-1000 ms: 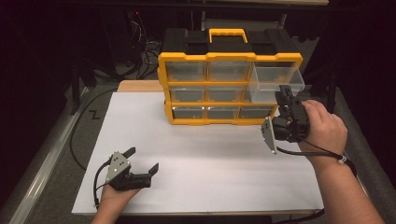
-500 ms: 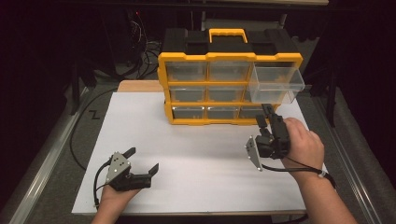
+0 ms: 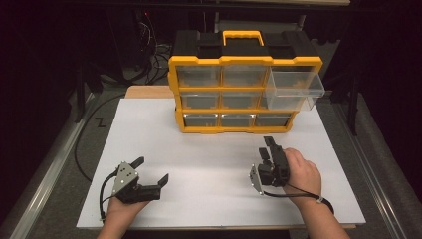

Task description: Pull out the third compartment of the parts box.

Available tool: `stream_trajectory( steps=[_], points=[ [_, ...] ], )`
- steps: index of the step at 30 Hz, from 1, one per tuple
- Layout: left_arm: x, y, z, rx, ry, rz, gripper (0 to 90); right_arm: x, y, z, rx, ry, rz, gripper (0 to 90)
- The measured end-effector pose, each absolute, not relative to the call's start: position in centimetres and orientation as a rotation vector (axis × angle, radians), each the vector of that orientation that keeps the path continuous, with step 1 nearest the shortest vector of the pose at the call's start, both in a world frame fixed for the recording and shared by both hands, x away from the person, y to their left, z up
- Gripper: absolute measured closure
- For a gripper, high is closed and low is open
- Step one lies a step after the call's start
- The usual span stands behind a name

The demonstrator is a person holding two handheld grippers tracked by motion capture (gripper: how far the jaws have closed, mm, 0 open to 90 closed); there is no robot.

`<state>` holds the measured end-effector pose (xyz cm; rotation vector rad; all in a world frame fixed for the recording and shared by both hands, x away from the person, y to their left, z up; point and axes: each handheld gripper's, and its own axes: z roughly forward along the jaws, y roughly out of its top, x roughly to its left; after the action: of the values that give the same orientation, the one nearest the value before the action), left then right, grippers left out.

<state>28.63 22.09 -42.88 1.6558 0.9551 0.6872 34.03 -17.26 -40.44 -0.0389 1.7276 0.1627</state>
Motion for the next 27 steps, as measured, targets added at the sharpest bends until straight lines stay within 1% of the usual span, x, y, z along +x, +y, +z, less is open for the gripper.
stream_trajectory(
  steps=[5,10,15,20,26,27],
  points=[
    [28.6,22.1,-42.9,1.655,0.954,0.686,1.0,33.6,-17.3,-42.8,-0.047,1.769,0.157,44.9],
    [28.5,22.1,-42.8,1.647,0.956,0.688,1.0,33.5,-18.3,-44.0,-0.004,1.817,0.141,43.1],
    [28.6,22.1,-42.8,1.656,0.952,0.683,1.0,32.9,-18.9,-43.7,-0.026,1.807,0.145,38.9],
    [28.7,22.1,-42.9,1.654,0.963,0.687,1.0,32.8,-18.6,-43.0,0.01,1.803,0.158,35.5],
    [28.7,22.1,-43.0,1.65,0.975,0.69,1.0,33.2,-17.9,-43.4,-0.02,1.83,0.155,25.2],
    [28.7,22.0,-43.0,1.651,0.974,0.69,1.0,33.3,-17.8,-43.6,-0.021,1.844,0.148,21.4]
  ],
)
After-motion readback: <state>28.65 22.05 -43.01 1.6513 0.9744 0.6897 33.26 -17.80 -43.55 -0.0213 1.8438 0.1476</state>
